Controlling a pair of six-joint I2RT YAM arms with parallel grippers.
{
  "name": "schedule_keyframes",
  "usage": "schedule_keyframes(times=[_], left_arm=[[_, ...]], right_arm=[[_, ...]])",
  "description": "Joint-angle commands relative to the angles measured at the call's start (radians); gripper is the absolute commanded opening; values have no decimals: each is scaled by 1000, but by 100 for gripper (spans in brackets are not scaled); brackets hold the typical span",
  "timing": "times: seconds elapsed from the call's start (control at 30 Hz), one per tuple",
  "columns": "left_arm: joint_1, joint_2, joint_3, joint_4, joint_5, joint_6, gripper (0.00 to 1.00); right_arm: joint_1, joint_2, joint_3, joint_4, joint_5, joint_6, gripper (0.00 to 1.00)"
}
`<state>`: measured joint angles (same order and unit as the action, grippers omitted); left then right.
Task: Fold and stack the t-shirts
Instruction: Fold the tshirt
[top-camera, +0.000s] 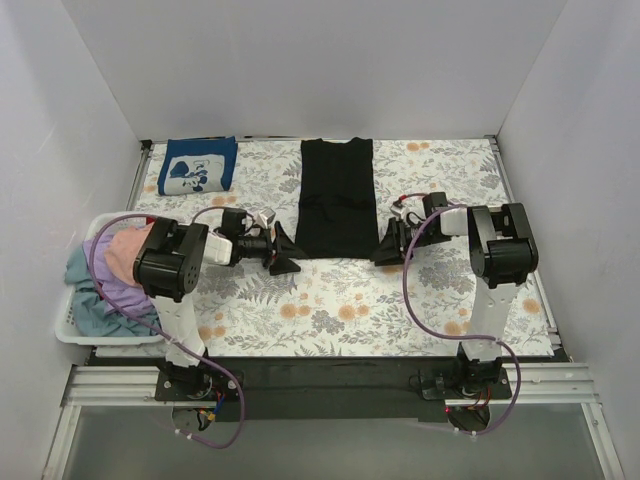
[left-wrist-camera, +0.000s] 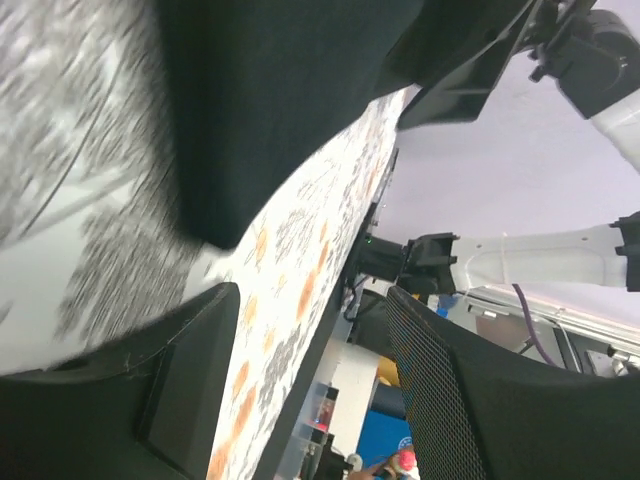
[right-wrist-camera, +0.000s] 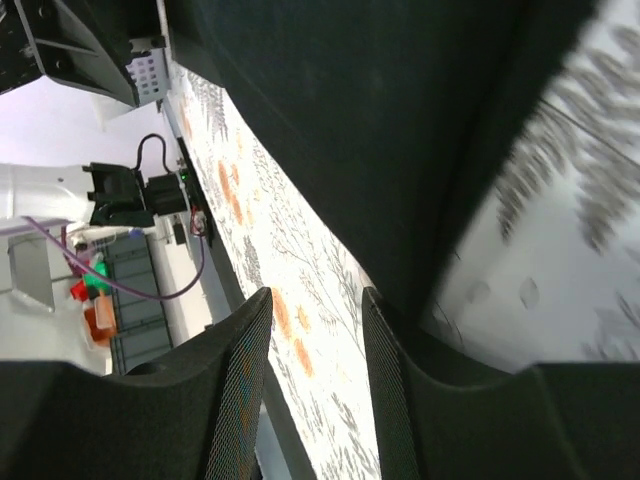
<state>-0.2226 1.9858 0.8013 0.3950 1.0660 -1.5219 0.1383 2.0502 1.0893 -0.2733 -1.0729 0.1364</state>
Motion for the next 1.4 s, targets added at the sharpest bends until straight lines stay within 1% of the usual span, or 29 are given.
schedule_keyframes(times=[0.0, 0.03, 0.07, 0.1, 0.17, 0.2, 0.23, 0.27, 0.3, 0.33, 0.37, 0.4, 0.43, 0.47, 0.53, 0.6, 0.63, 0.67, 0.7, 0.73, 0.77, 0.8, 0.87, 0.97, 1.03, 1.17, 1.37], left_arm=[[32, -154, 21, -183, 14, 119, 60], [28, -185, 51, -270, 3, 222, 60], [22, -223, 123, -421, -14, 394, 60], [8, -275, 153, -485, -76, 498, 60], [-10, -318, 203, -589, -159, 665, 60], [-29, -332, 225, -602, -237, 851, 59], [-41, -364, 222, -604, -274, 931, 59], [-52, -375, 214, -581, -294, 1024, 59], [-66, -390, 178, -553, -307, 1149, 56], [-73, -421, 158, -524, -298, 1214, 54], [-81, -435, 132, -469, -290, 1273, 52], [-105, -443, 110, -450, -284, 1331, 50], [-119, -447, 76, -434, -290, 1455, 49], [-130, -437, 64, -406, -291, 1503, 47], [-149, -401, 59, -401, -308, 1627, 44], [-155, -340, 75, -342, -316, 1635, 42], [-153, -320, 103, -323, -316, 1626, 41], [-153, -299, 128, -293, -319, 1591, 40], [-153, -251, 153, -277, -322, 1559, 40], [-153, -228, 182, -265, -325, 1530, 40], [-153, -199, 252, -263, -337, 1452, 39], [-153, -150, 283, -263, -345, 1424, 39], [-153, -96, 344, -268, -363, 1395, 38], [-149, -1, 438, -239, -434, 1347, 35], [-147, 13, 463, -234, -457, 1341, 34], [-146, 105, 547, -268, -524, 1352, 33], [-123, 165, 631, -243, -598, 1335, 31]], right_arm=[[-40, -120, 17, -79, 42, -44, 48], [-43, -148, 71, -161, 51, -132, 48], [-40, -177, 95, -190, 68, -183, 48], [-36, -235, 110, -208, 102, -229, 49], [0, -289, 153, -237, 180, -395, 50], [18, -333, 155, -236, 285, -458, 50], [62, -350, 152, -222, 338, -586, 51], [88, -364, 141, -216, 390, -642, 50], [115, -381, 132, -205, 483, -688, 44], [168, -389, 123, -193, 523, -733, 38], [190, -393, 103, -169, 554, -791, 34], [208, -401, 93, -153, 600, -820, 32], [239, -404, 78, -139, 620, -846, 32], [251, -406, 66, -124, 636, -900, 33], [276, -400, 23, -48, 685, -934, 34], [276, -362, 26, 2, 709, -933, 34], [273, -343, 65, 5, 709, -916, 33], [271, -325, 93, 9, 711, -897, 33], [267, -291, 118, 13, 694, -846, 32], [258, -273, 171, 23, 686, -818, 31], [253, -234, 194, 26, 680, -795, 30], [251, -214, 217, 31, 676, -772, 30], [248, -173, 276, 46, 680, -730, 29], [248, -86, 320, 92, 723, -704, 26], [247, -52, 343, 92, 734, -704, 26], [242, 36, 403, 100, 778, -722, 25], [215, 99, 498, 131, 824, -698, 25]])
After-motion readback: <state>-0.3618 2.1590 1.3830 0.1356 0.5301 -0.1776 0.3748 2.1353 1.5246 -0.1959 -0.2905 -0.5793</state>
